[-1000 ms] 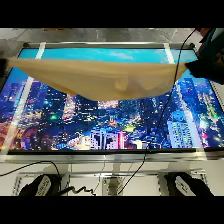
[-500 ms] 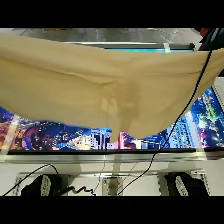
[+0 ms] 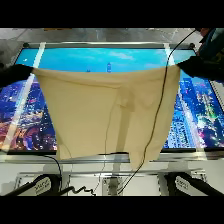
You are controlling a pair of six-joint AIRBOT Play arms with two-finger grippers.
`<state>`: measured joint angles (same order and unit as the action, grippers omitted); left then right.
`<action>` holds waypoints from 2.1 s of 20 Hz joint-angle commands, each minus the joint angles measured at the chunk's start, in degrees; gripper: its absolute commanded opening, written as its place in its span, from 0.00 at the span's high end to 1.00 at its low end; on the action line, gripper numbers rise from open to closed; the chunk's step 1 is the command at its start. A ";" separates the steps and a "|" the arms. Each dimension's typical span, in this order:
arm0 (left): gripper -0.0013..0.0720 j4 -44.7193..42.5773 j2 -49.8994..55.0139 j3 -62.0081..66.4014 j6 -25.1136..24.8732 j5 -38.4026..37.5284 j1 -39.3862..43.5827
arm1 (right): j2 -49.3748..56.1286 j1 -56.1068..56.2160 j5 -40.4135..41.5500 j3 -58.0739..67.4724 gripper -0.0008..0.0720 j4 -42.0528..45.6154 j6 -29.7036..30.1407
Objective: Fold the clothes and pants, and hang the long-sleeved shirts on hangers.
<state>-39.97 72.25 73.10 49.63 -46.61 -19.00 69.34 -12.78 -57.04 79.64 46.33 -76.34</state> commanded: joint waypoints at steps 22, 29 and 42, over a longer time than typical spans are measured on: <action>0.04 -16.68 23.15 1.29 5.73 -11.96 9.94 | 21.73 2.23 -6.38 1.90 0.19 33.81 -4.22; 0.16 -17.07 7.21 4.09 6.62 -21.99 1.53 | 9.68 -3.93 -17.94 6.19 0.39 35.95 -1.66; 0.49 -17.07 -9.20 -22.12 7.87 -24.76 -14.73 | -22.73 -13.97 -22.01 -45.07 0.54 10.56 1.84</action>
<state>-57.10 64.62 58.87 57.69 -74.54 -31.73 50.11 -26.11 -80.93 48.16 67.94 -73.49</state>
